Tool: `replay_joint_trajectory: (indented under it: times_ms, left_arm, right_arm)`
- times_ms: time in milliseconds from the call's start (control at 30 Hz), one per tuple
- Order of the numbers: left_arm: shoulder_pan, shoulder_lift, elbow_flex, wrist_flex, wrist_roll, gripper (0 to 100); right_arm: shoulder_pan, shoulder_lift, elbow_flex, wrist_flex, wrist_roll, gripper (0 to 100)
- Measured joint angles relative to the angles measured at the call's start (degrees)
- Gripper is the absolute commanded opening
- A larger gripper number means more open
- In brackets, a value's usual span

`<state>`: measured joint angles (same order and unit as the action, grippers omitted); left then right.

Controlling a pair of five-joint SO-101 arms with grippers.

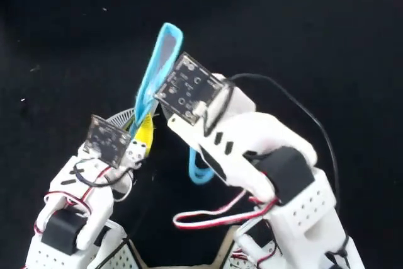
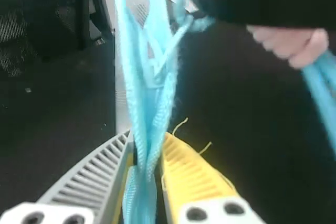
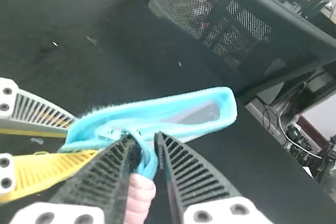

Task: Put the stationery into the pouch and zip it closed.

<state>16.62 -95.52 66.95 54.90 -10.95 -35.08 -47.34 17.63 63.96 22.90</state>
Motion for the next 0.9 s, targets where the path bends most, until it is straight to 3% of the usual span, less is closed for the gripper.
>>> replay_joint_trajectory:
  times_ms: [400,900]
  left_arm:
    - [-0.3,0.0,-6.0,10.9,-2.6,3]
    - [-0.9,0.0,-6.2,11.3,-2.8,3]
  right_arm:
    - [1.7,-1.6,4.1,-1.1,0.0,1.0]
    - [11.3,-1.5,17.4,-27.7,0.0,1.0]
